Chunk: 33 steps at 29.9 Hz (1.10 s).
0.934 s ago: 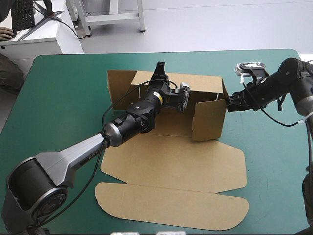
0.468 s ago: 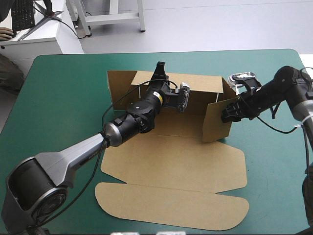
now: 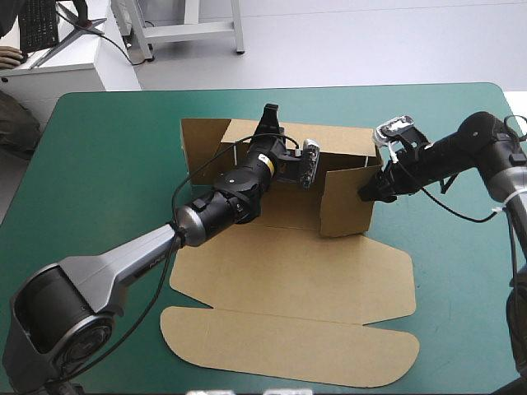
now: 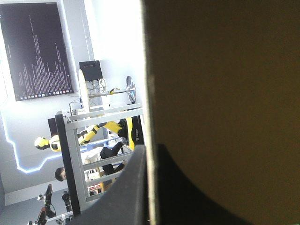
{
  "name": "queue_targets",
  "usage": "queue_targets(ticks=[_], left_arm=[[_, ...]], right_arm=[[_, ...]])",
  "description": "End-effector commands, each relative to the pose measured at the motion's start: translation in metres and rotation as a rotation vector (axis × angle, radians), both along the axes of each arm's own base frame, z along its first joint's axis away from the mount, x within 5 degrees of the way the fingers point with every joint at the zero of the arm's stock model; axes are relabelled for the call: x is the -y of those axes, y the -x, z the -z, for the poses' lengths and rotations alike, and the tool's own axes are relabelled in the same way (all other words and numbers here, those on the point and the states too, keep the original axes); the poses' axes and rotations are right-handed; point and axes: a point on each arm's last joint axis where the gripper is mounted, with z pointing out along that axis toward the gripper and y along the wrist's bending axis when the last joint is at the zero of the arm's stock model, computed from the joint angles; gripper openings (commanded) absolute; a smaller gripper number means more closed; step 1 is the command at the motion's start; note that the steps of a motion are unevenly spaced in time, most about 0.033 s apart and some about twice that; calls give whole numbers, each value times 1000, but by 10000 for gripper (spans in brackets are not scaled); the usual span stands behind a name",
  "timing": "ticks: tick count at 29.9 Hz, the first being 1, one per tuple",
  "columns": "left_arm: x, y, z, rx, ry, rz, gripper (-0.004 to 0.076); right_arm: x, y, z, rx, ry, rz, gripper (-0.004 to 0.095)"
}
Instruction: Fold the box
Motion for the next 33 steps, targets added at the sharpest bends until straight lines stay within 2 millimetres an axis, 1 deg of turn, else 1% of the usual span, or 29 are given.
queue_targets(ticks=[1, 5, 9, 15, 17, 18, 20, 21, 22, 23, 29, 33], left_arm=[[-3, 7, -32, 76, 44, 26, -10], [-3, 7, -32, 76, 44, 28, -10], [-3, 7, -32, 76, 45, 29, -10], [-3, 7, -32, 79, 44, 33, -10], [-3, 7, -32, 81, 43, 36, -10], [-3, 7, -32, 81, 43, 36, -10], [-3, 7, -32, 82, 42, 36, -10], [-3, 7, -32, 82, 42, 36, -10], [-3, 7, -32, 82, 42, 36, -10], [-3, 7, -32, 82, 42, 36, -10], [-3, 7, -32, 82, 42, 36, -10], [-3, 7, -32, 82, 42, 36, -10]], right_arm=[[-6, 1, -22, 116, -67, 4, 508], [-4, -9, -20, 151, -75, 63, 508], [-7, -17, -13, 132, -124, 84, 508], [-8, -27, 0, 102, -147, 107, 501], [-7, -30, 1, 104, -150, 135, 446], [-7, -31, 2, 104, -153, 154, 383], [-6, -33, 1, 108, -159, 181, 194], [-6, -33, 1, 107, -158, 182, 55], [-6, -33, 1, 99, -163, 191, -12], [-6, -32, 2, 92, -162, 194, 12], [-5, -30, 4, 50, -148, 213, 3], [-20, -28, 6, 59, -98, 174, 3]])
